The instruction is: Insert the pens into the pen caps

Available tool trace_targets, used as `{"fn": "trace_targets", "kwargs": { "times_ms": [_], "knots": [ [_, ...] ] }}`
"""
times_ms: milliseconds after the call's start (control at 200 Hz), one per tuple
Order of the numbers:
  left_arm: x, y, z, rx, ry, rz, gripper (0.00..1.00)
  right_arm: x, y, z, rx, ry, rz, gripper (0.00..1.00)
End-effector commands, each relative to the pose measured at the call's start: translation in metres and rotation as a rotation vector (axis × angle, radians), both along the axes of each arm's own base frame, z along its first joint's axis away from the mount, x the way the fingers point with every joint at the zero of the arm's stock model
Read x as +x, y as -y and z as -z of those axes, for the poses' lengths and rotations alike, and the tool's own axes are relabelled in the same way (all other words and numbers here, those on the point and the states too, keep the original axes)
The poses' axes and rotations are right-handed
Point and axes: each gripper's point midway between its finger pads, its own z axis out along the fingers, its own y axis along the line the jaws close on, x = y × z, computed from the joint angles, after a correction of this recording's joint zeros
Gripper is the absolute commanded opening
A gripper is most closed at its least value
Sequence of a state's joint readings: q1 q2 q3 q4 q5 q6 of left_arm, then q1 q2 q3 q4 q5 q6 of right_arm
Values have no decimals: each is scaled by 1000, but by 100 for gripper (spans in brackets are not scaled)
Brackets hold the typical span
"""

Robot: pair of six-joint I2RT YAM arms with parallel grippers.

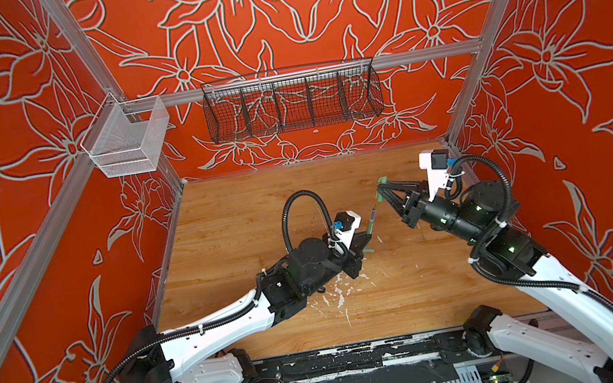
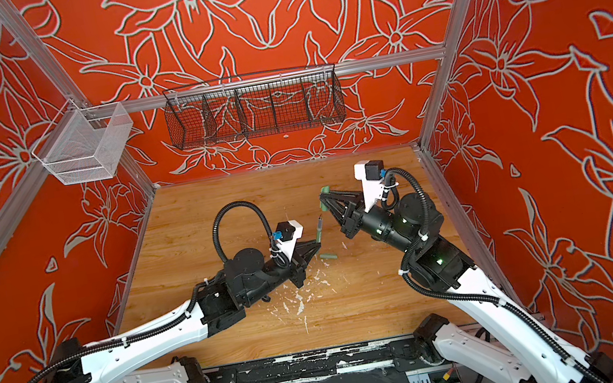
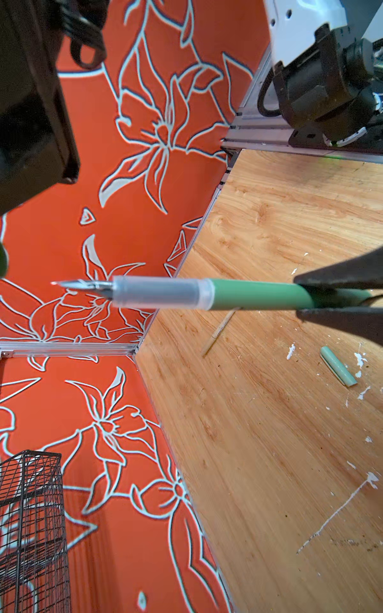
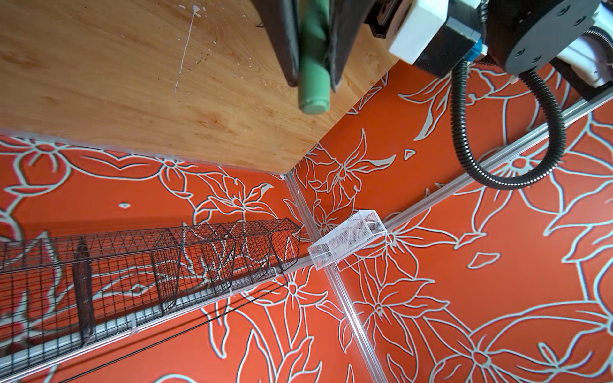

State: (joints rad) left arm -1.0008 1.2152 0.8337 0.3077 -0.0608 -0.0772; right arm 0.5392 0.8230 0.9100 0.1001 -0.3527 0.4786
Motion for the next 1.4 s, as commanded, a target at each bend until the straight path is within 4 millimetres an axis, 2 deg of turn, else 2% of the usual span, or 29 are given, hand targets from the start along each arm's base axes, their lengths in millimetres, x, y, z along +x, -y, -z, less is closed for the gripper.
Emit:
{"fn": "trace_targets", "kwargs": {
  "times_ms": [0, 145, 495, 1396],
  "knots": [
    [-1, 4, -8, -11, 22, 16, 0, -8, -8, -13, 19, 43, -64, 0],
    [0, 4, -7, -7, 20, 12, 0, -5, -12, -4, 13, 20, -75, 0],
    [1, 6, -5, -2, 17, 12, 0, -5, 1, -1, -11, 26, -2, 0],
    [2, 4, -6, -4, 20, 3, 0, -3, 2, 30, -22, -51, 6, 0]
  ]
}}
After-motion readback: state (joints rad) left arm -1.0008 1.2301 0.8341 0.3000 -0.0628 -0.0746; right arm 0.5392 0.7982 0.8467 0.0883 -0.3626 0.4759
